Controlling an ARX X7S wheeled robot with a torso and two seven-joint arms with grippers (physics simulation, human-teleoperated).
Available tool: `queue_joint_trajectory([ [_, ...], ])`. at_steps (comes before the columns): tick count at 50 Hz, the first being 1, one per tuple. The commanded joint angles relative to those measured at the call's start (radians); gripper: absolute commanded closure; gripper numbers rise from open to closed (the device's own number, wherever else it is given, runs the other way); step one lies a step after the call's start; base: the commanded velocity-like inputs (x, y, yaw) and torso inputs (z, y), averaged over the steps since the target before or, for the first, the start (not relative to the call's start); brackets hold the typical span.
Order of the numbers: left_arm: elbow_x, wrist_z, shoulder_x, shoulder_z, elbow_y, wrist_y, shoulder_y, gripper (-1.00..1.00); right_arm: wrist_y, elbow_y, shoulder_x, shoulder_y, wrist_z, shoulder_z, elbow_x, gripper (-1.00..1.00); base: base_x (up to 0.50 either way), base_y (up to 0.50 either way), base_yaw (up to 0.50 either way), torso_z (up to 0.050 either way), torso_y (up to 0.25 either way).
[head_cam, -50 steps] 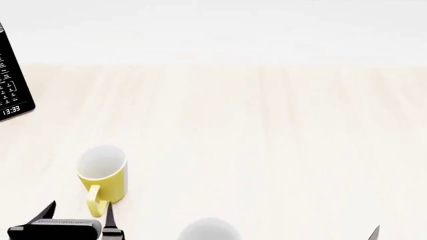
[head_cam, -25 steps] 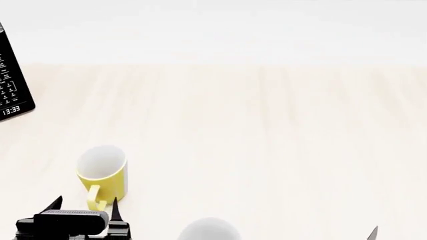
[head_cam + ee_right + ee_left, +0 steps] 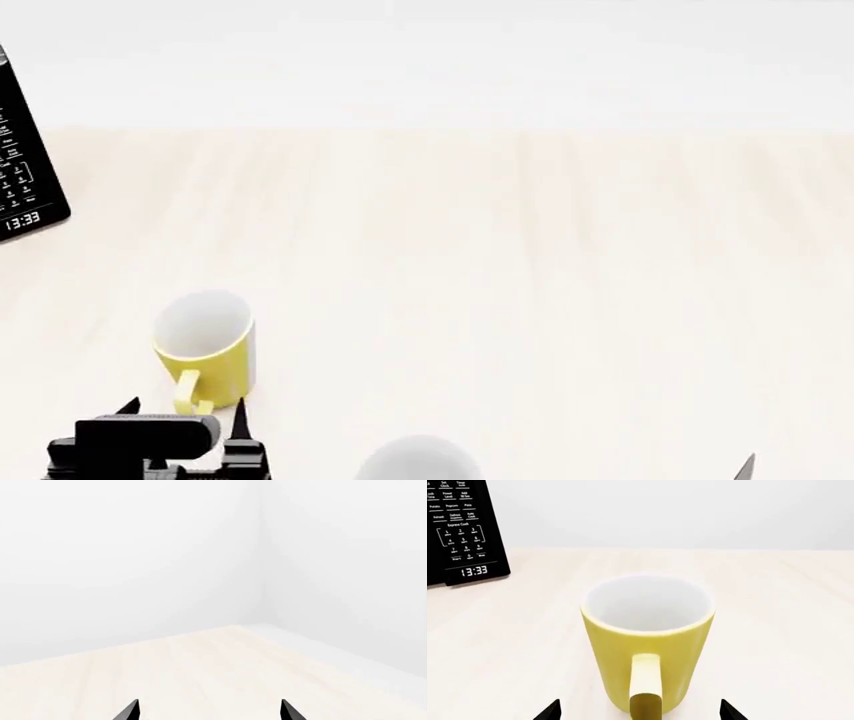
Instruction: Put the yellow and white mug to the front of the white mug.
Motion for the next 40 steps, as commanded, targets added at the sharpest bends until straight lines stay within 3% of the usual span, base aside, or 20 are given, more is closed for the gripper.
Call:
queue_joint_trajectory([
  [1,-0.016,0.002,-0.002,0.004,-0.023,0.013,-0.012,-1.00,-0.001,0.005,0.004,0.001,0.005,-0.005,0.003,-1.00,0.00,0.00,0.00,0.000,0.000],
  [2,-0.015,0.001,-0.003,0.004,-0.030,0.017,-0.015,1.00,-0.001,0.006,0.004,0.001,0.005,-0.006,0.003,-1.00,0.00,0.00,0.00,0.000,0.000],
  [26,-0.025,0.014,-0.018,0.033,-0.020,0.049,-0.006,1.00,0.000,0.012,0.013,0.006,0.018,-0.013,0.009,-1.00,0.00,0.00,0.00,0.000,0.000],
  [33,-0.062,0.104,-0.041,0.042,-0.023,0.077,-0.033,1.00,-0.003,0.005,0.017,-0.002,0.019,-0.013,0.014,-1.00,0.00,0.00,0.00,0.000,0.000],
  [40,-0.061,0.220,-0.053,0.063,-0.177,0.154,-0.155,1.00,-0.006,0.013,0.019,-0.001,0.021,-0.015,0.014,-1.00,0.00,0.00,0.00,0.000,0.002],
])
